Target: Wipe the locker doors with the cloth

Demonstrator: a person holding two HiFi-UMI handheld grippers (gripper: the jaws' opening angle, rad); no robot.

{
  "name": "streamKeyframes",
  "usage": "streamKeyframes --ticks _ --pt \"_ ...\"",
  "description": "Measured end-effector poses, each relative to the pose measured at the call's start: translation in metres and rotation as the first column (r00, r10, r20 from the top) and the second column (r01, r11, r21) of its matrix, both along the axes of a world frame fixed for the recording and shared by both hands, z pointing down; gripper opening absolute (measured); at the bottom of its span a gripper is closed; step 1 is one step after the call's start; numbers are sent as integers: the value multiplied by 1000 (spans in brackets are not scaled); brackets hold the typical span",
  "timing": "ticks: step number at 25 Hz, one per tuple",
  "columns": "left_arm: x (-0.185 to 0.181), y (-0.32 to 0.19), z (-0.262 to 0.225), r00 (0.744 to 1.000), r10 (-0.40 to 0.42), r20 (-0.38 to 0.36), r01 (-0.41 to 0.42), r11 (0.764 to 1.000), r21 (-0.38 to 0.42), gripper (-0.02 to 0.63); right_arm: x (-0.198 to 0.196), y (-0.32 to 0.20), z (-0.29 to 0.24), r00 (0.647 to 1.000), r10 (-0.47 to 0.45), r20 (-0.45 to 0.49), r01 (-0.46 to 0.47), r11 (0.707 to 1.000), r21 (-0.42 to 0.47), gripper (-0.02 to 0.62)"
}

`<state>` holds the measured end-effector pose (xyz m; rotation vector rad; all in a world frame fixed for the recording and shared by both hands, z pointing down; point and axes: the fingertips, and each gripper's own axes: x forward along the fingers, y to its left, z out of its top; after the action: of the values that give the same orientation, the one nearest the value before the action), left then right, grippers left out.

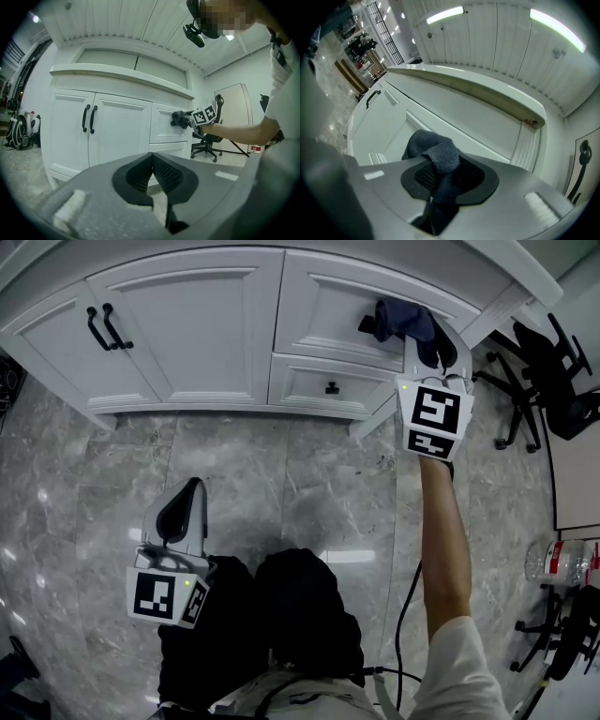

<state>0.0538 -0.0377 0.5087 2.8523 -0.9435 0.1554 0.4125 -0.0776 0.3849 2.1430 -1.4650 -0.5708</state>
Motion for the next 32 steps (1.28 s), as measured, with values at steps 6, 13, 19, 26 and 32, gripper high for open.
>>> streamKeyframes --ticks 6,13,19,26,32 --pt "-2 -1 1 1000 -4 -8 4 1000 -4 2 -45 -19 -35 994 -77 -80 82 995 63 87" --pt "-11 -4 0 1000 -17 -9 17 1000 -5 2 -83 -48 -30 989 -132 -60 136 989 61 87" --pt "-18 -7 3 1000 -25 -11 25 1000 -12 2 -102 -64 6 986 -161 -45 160 987 -10 87" --pt "-24 -9 8 1000 -29 -10 29 999 -18 2 -113 -73 59 988 -150 -26 147 985 -94 86" --pt "-29 -10 11 999 -37 -8 36 999 -25 2 -122 -75 101 989 -146 19 147 977 -152 86"
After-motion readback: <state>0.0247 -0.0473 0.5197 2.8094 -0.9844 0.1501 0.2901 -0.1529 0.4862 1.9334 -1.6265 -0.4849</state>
